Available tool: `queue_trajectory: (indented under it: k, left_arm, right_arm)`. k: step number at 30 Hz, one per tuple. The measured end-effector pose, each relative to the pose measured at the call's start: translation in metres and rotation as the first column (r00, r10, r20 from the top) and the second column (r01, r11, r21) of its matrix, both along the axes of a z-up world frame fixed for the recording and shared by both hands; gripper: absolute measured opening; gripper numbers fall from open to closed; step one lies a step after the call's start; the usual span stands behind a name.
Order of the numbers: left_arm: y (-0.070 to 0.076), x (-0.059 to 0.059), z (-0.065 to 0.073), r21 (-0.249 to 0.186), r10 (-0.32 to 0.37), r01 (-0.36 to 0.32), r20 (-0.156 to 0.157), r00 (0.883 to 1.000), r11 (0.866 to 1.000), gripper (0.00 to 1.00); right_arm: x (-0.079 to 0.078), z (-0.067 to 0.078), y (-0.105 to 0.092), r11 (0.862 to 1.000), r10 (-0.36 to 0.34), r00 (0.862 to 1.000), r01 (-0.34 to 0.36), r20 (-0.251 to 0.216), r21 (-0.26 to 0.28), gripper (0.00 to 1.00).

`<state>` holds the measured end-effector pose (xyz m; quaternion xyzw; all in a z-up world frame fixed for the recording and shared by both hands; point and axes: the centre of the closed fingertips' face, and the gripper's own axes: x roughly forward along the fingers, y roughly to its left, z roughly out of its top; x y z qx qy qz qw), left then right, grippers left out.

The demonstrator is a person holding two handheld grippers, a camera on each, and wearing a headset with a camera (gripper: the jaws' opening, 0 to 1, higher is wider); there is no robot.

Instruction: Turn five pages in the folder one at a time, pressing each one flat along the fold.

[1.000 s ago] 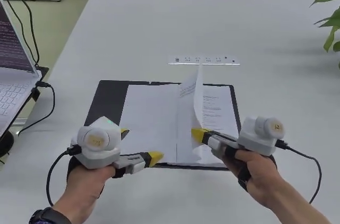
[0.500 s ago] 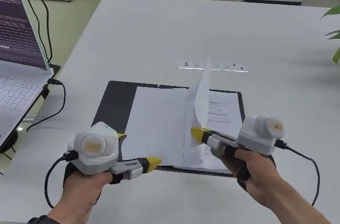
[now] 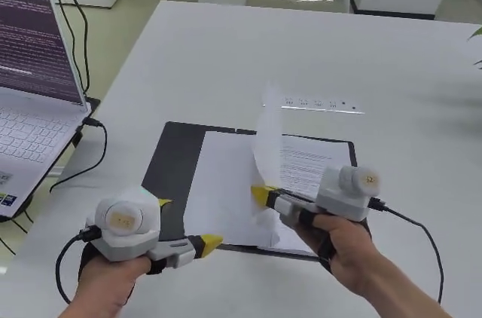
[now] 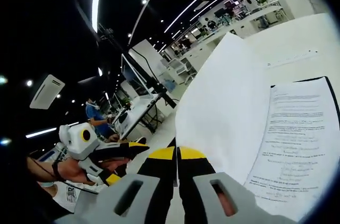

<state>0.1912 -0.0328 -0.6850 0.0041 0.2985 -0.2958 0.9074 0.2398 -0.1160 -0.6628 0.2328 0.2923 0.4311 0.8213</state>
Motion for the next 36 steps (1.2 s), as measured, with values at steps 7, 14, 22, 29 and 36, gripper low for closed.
queue_trajectory:
  k: [7, 14, 22, 29, 36]
  left_arm:
    - [0.011, -0.002, 0.007, -0.010, 0.036, -0.036, 0.009, 0.999, 0.999, 0.73]
    - [0.024, -0.009, 0.010, -0.022, 0.083, -0.083, 0.007, 0.997, 0.996, 0.73]
    - [0.044, -0.018, 0.011, -0.022, 0.148, -0.148, 0.004, 0.989, 0.989, 0.73]
    - [0.057, -0.027, 0.008, -0.023, 0.181, -0.181, -0.003, 0.983, 0.983, 0.73]
    - [0.057, -0.032, 0.008, -0.023, 0.187, -0.187, -0.008, 0.982, 0.982, 0.73]
  right_arm:
    - [-0.003, -0.004, 0.020, 0.999, 0.042, 0.999, -0.042, -0.014, 0.004, 0.00]
    - [-0.001, -0.009, 0.035, 0.997, 0.074, 0.997, -0.074, -0.032, 0.007, 0.00]
    - [-0.002, -0.021, 0.054, 0.994, 0.108, 0.992, -0.107, -0.069, 0.008, 0.00]
    - [0.000, -0.033, 0.065, 0.993, 0.114, 0.987, -0.114, -0.112, 0.009, 0.00]
    - [0.003, -0.047, 0.078, 0.994, 0.105, 0.981, -0.104, -0.161, 0.012, 0.00]
